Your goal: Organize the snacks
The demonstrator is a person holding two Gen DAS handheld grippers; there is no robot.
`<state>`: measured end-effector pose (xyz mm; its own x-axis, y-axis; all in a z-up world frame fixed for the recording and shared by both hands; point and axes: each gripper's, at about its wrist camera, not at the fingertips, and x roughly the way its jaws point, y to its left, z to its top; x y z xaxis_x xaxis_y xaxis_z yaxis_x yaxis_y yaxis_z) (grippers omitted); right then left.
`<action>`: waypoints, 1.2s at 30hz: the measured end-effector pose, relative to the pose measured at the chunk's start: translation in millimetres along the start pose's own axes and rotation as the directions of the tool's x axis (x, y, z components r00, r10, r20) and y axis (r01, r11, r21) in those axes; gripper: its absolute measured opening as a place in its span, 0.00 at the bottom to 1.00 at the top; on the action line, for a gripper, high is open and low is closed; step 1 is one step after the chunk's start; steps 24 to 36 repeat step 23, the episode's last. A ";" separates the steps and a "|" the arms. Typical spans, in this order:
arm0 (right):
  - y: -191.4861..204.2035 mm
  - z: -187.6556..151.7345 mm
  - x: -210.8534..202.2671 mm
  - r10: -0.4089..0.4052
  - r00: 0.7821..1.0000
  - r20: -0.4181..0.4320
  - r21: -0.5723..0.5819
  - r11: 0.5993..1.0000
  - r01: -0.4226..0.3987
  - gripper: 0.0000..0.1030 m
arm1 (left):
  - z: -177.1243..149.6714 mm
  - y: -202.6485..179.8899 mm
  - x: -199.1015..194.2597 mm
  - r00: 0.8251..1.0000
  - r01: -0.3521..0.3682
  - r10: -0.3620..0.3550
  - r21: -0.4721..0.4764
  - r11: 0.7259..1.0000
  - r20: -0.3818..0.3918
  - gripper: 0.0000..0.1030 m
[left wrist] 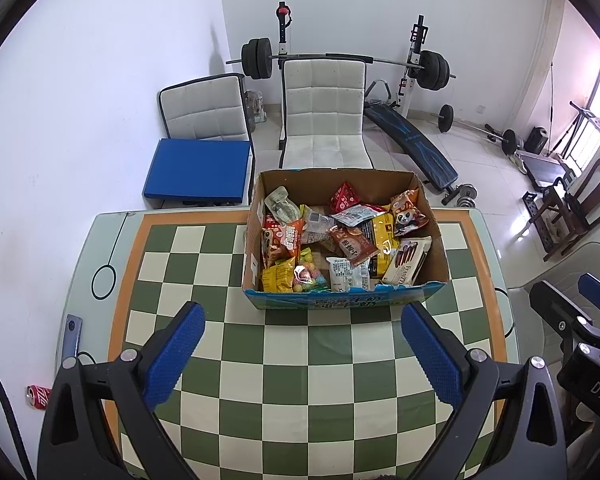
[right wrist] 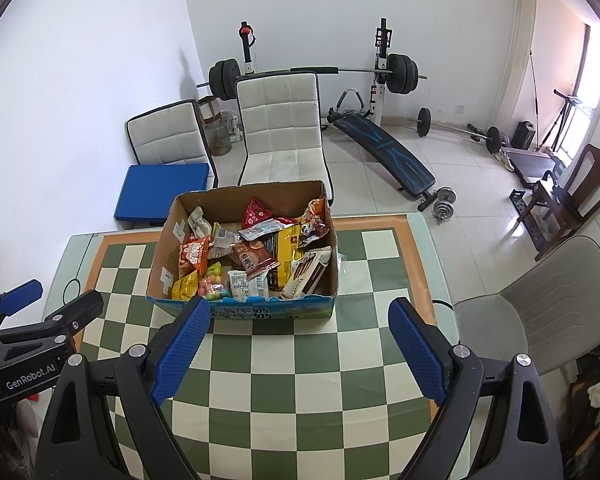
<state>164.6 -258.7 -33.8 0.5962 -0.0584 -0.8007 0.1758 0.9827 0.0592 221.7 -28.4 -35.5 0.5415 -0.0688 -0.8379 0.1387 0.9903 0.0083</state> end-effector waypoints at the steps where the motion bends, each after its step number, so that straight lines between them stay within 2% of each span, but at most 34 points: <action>1: -0.8 -0.4 -0.5 0.000 1.000 0.000 0.003 1.000 0.000 0.90 | 0.0 -0.1 0.1 1.000 0.001 -0.001 0.001 1.000 -0.002 0.98; 36: -4.6 -4.0 -0.1 -0.004 1.000 -0.002 0.012 1.000 0.004 0.90 | -4.6 -0.4 -2.0 1.000 0.004 -0.004 0.015 1.000 0.012 0.98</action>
